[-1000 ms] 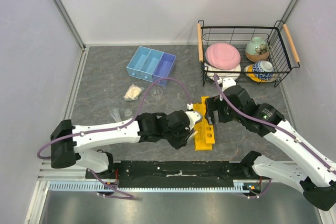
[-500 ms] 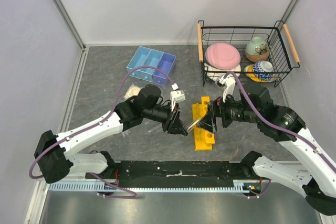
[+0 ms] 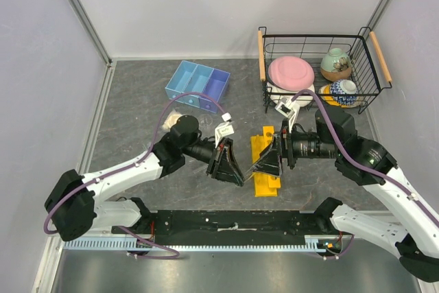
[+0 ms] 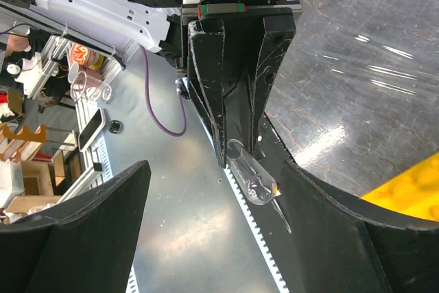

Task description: Organize the chemistry lab equipment

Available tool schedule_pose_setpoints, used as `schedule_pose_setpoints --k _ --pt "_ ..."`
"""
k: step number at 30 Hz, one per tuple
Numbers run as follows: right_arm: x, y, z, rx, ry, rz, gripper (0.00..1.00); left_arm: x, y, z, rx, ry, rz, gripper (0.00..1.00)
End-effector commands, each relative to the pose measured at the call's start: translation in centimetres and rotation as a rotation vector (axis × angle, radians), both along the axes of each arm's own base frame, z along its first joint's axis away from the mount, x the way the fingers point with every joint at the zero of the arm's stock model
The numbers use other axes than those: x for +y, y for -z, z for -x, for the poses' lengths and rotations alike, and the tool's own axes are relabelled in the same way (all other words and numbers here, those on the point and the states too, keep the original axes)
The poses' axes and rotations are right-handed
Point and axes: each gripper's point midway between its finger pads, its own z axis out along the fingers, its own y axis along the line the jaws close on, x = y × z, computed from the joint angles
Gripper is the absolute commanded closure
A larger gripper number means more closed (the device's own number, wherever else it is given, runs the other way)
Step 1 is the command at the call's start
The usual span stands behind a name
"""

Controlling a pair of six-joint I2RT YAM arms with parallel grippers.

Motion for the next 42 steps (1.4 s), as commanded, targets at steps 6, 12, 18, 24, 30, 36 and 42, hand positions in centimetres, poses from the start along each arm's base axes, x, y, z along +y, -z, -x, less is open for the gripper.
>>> schedule_pose_setpoints --k 6,12,18,24,30,36,42 --pt "0.8 -1.3 0.2 -0.004 -0.037 -0.058 0.22 1.1 -3.3 1.3 -0.049 0.067 0.129 0.98" --pt "1.0 -1.1 0.2 0.013 -0.039 -0.061 0.30 1.1 -3.8 0.7 -0.053 0.052 0.146 0.98" --pt "1.2 -0.6 0.1 0.027 -0.043 -0.051 0.42 0.9 -3.4 0.3 -0.033 0.054 0.143 0.98" --pt "1.3 -0.5 -0.1 0.030 -0.037 -0.050 0.49 0.6 -3.0 -0.1 -0.016 0.053 0.136 0.98" --pt "1.5 -0.3 -0.3 0.032 -0.038 -0.047 0.60 0.7 -2.9 -0.2 -0.015 0.050 0.136 0.98" --pt "1.5 -0.1 -0.7 0.031 -0.017 -0.038 0.78 0.7 -2.9 -0.1 -0.010 0.052 0.131 0.98" --pt "1.3 0.1 -1.1 0.027 0.004 -0.023 0.85 0.4 -2.6 -0.7 0.007 0.014 0.089 0.61"
